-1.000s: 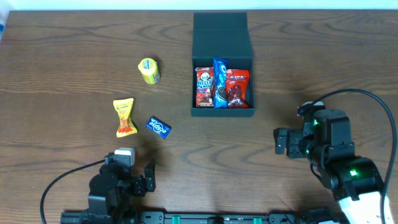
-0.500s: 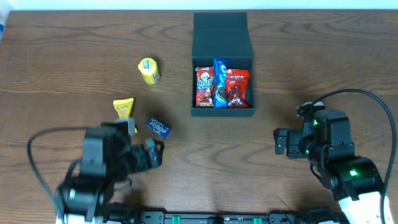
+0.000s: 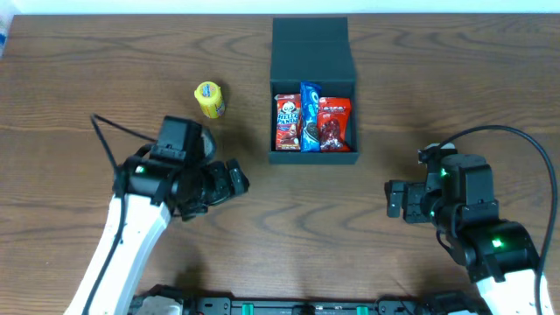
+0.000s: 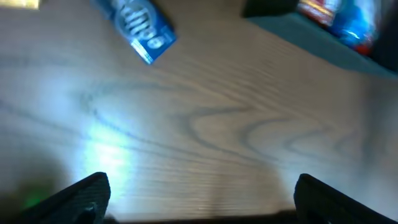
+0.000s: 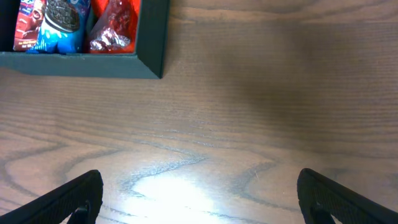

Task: Pack container
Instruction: 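Move the left gripper to the blue Eclipse mints tin, then close the left gripper on the Eclipse tin and lift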

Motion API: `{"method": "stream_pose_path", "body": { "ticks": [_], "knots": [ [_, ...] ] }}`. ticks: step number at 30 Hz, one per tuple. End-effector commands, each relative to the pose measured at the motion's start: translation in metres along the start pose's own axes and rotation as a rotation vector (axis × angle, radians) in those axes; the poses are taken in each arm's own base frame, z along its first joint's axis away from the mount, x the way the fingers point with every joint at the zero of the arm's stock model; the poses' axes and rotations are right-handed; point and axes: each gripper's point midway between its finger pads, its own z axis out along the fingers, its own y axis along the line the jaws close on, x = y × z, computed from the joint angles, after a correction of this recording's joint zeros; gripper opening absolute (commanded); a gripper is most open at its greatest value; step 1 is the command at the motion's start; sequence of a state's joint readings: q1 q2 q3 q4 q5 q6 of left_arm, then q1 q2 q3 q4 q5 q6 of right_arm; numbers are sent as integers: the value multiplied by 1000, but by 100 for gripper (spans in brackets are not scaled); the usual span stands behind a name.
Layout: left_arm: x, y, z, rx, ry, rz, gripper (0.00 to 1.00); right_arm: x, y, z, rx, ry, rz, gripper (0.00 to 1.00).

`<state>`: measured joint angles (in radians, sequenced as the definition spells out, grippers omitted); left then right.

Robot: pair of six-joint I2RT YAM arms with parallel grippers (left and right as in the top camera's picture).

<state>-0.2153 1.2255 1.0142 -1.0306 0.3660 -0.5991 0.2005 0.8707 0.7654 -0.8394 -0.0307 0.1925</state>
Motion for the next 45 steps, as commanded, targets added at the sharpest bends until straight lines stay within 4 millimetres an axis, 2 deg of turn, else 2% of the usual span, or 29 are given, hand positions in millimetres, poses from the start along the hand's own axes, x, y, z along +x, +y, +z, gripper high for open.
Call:
{"method": "stream_pose_path", "body": {
  "ticks": [1,7,13,15,18,21,25,35,45],
  "knots": [
    [-8,5,6,-53,-7,-290,95,-2,-1,-1,1,-5,-7,99],
    [-27,36,29,-242,-71,-531,96,-2,-1,-1,1,-5,-7,99],
    [-46,27,49,-235,-61,-532,96,-2,-1,-1,1,-5,-7,99],
    [-53,24,49,-238,-70,-521,96,-2,-1,-1,1,-5,-7,99],
    [-61,24,48,-255,-84,-387,96,-2,-1,-1,1,-5,-7,99],
    [-70,25,48,-252,-118,-404,96,-2,-1,-1,1,-5,-7,99],
    [-72,32,54,-266,-119,-539,96,-2,-1,-1,1,-5,-7,99],
    [-70,44,87,-335,-44,-560,96,-2,-1,-1,1,-5,-7,99],
    [-77,49,114,-356,-25,-556,96,-2,-1,-1,1,-5,-7,99]
  ]
}}
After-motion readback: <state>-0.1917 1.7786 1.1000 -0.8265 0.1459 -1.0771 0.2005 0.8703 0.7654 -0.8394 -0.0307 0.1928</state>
